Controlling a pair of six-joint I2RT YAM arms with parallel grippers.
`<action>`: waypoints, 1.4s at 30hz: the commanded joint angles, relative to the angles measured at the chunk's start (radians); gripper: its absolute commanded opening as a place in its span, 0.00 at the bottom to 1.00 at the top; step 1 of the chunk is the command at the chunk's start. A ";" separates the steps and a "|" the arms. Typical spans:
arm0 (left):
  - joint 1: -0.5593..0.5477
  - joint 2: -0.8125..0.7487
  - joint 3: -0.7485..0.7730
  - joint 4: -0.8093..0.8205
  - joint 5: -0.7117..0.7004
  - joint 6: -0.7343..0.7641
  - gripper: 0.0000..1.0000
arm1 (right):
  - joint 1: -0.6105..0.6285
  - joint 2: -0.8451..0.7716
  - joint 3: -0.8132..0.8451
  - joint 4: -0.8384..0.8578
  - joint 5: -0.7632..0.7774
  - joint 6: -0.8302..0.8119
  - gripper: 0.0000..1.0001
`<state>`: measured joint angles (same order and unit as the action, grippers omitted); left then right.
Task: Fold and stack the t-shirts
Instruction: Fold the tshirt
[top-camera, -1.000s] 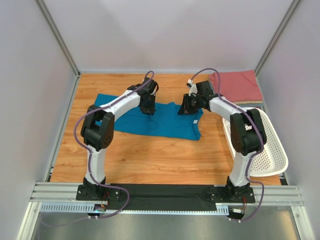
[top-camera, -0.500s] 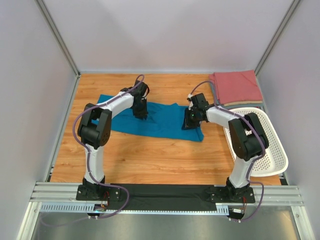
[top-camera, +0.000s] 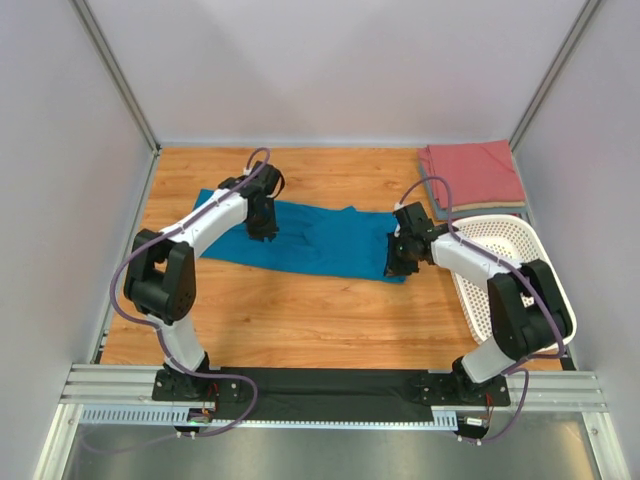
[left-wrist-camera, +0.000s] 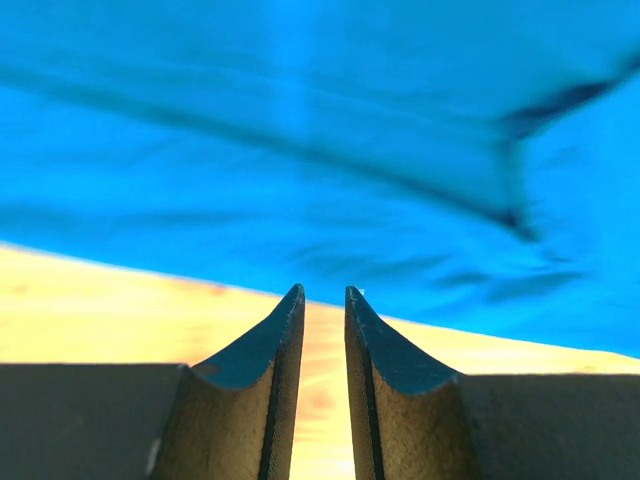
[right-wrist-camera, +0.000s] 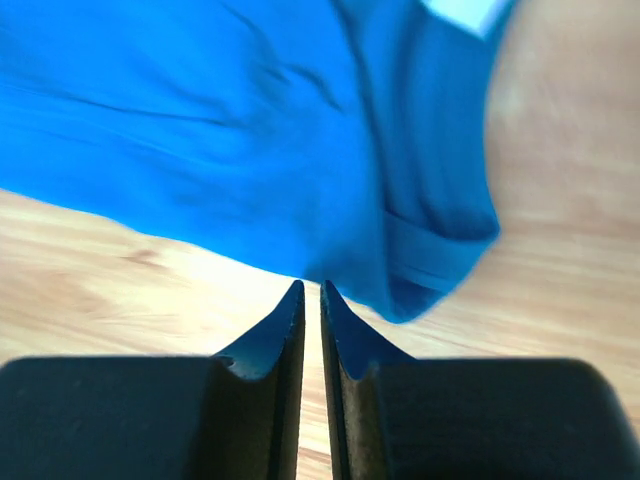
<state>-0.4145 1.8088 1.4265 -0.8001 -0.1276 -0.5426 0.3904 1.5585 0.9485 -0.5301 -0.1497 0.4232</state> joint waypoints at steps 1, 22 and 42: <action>0.029 -0.020 -0.095 -0.021 -0.089 -0.056 0.30 | 0.002 0.003 -0.057 0.021 0.094 0.032 0.12; 0.106 -0.060 -0.140 -0.047 -0.018 -0.111 0.31 | 0.007 -0.096 -0.137 -0.021 0.230 0.126 0.15; 0.172 -0.080 0.046 0.041 0.048 0.107 0.34 | 0.073 0.386 0.588 -0.507 0.321 1.062 0.45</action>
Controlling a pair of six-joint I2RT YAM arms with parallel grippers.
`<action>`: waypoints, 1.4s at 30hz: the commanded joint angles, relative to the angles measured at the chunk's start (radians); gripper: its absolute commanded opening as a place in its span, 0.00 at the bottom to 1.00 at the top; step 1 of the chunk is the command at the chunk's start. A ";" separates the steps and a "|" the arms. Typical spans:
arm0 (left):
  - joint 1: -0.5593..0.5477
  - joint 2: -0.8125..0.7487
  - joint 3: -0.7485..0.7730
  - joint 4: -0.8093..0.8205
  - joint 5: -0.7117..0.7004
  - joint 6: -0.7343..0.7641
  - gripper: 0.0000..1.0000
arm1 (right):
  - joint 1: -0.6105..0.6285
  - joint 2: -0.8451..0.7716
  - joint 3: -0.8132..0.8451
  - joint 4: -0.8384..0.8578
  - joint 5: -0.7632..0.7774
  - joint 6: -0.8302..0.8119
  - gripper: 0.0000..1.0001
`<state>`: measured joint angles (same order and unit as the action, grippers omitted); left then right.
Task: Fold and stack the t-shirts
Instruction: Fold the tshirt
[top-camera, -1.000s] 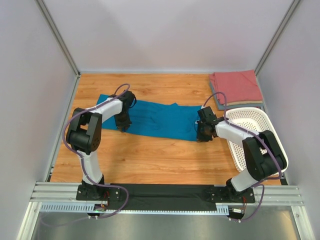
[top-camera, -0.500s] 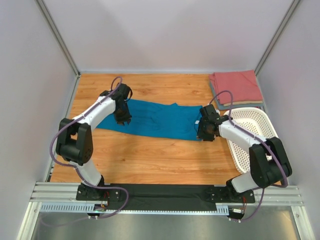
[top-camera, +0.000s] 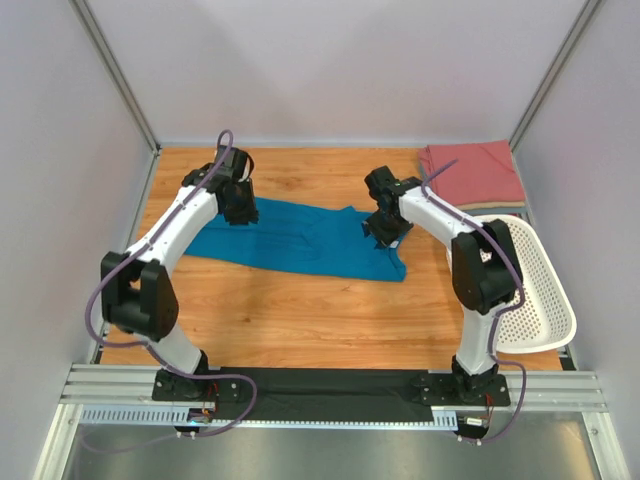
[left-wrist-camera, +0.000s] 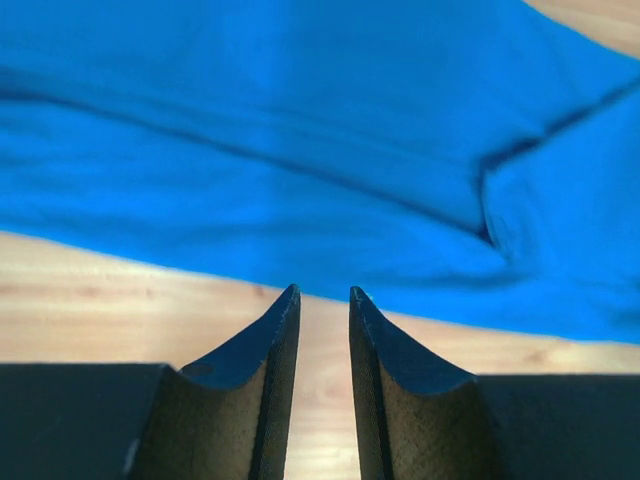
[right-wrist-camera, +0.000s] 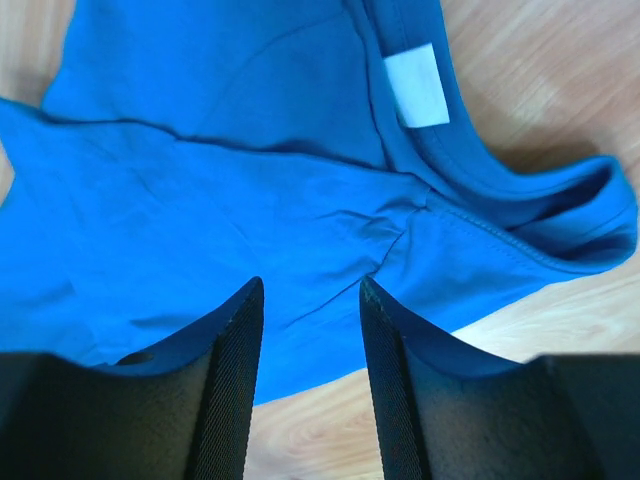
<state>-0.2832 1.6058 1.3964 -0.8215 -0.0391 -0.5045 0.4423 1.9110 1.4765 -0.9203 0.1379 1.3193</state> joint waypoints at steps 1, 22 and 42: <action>0.068 0.197 0.117 0.062 -0.006 0.070 0.33 | 0.022 0.063 0.076 -0.117 0.046 0.175 0.45; 0.271 0.234 -0.115 0.069 -0.039 -0.298 0.29 | -0.057 0.399 0.402 0.104 0.356 -0.389 0.40; 0.262 0.427 0.081 -0.030 0.074 0.028 0.29 | -0.117 0.123 0.330 0.273 -0.047 -0.706 0.47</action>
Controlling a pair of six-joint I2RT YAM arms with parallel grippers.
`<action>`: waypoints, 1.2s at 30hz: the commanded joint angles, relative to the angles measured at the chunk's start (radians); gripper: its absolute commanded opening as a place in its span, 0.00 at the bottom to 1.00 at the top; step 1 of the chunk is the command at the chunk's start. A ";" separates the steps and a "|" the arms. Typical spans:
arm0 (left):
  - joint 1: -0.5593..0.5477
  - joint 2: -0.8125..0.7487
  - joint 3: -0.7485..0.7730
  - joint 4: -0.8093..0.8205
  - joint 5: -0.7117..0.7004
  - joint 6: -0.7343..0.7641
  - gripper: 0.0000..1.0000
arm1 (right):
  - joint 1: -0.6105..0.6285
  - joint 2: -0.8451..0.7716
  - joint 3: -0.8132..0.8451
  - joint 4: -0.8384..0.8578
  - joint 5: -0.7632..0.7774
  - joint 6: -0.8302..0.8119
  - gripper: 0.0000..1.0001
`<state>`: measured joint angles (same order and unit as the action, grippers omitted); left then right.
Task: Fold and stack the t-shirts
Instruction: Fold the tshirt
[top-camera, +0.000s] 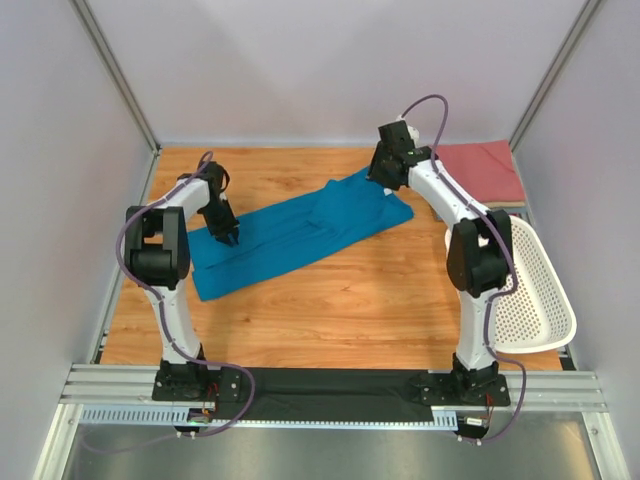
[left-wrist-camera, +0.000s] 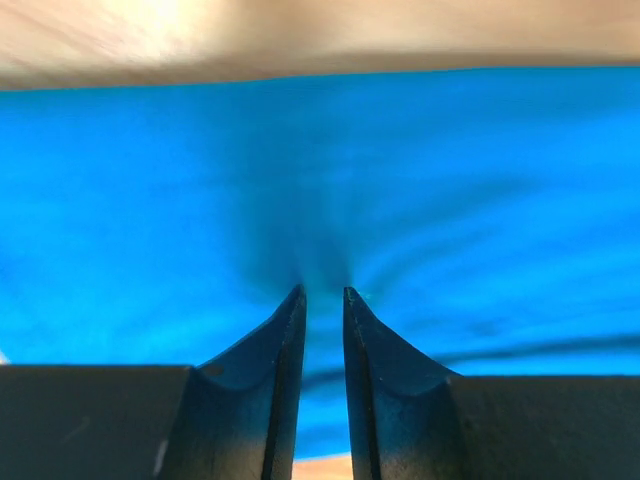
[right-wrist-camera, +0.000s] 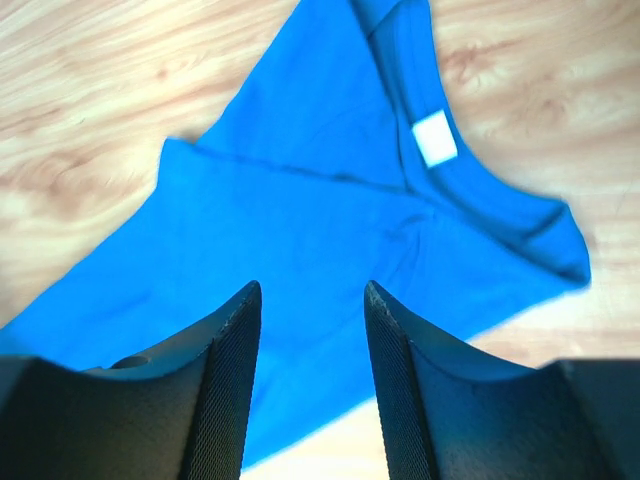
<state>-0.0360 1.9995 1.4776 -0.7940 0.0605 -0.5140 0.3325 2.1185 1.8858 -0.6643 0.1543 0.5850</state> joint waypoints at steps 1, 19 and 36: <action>0.021 0.038 -0.006 -0.057 -0.027 0.028 0.29 | -0.007 -0.103 -0.118 0.041 -0.081 0.023 0.47; 0.091 -0.320 -0.387 -0.036 -0.094 -0.130 0.29 | -0.055 -0.272 -0.646 0.392 -0.139 0.284 0.46; -0.123 -0.423 -0.310 -0.036 -0.010 -0.031 0.30 | -0.110 -0.135 -0.660 0.560 -0.108 0.363 0.42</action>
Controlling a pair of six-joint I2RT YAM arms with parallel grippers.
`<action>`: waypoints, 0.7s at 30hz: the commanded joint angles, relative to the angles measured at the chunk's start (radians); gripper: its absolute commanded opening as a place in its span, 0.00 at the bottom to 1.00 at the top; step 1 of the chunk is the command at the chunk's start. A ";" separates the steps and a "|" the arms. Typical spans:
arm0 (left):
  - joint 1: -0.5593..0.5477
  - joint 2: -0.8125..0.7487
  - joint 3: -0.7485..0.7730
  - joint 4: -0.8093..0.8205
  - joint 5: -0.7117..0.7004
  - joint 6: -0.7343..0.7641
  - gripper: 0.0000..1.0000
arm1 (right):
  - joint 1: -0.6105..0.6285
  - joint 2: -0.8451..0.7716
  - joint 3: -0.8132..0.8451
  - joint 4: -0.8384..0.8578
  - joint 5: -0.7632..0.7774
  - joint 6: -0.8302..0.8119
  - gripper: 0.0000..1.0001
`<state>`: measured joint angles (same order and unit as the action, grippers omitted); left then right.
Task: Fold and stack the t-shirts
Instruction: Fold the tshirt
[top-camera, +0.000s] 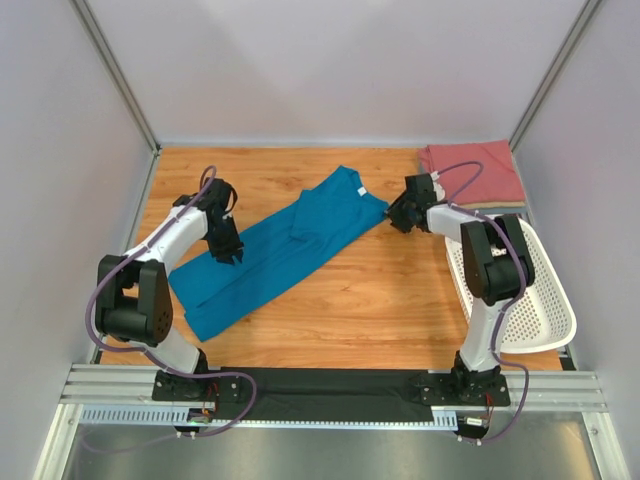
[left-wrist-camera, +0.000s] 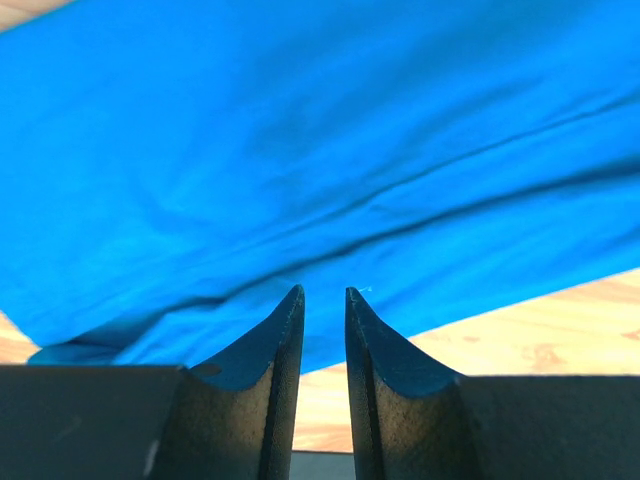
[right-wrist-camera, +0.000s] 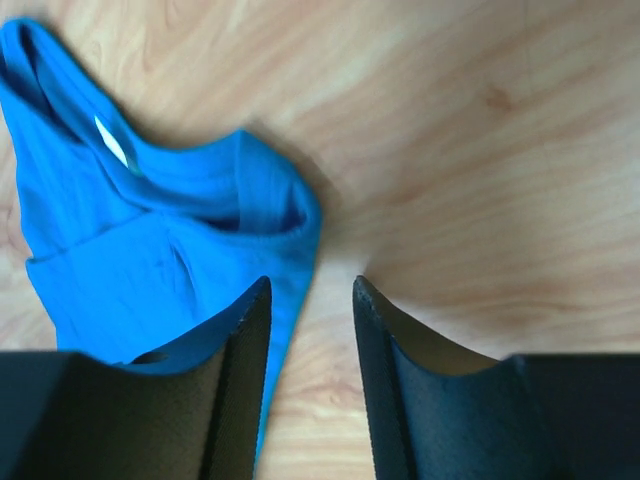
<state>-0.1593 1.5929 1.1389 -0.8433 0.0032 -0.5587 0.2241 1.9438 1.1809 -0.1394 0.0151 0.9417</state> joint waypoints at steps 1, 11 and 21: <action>-0.002 -0.019 0.032 0.015 0.049 0.013 0.30 | -0.003 0.058 0.052 0.034 0.029 0.006 0.39; -0.005 0.010 0.093 0.023 0.015 0.020 0.30 | -0.048 0.158 0.141 0.000 0.037 -0.030 0.00; -0.005 0.142 0.208 -0.040 -0.029 0.117 0.31 | -0.123 0.372 0.550 -0.122 -0.072 -0.227 0.00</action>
<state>-0.1623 1.7126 1.3067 -0.8501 -0.0086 -0.5037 0.1352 2.2391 1.6032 -0.1993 -0.0174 0.8085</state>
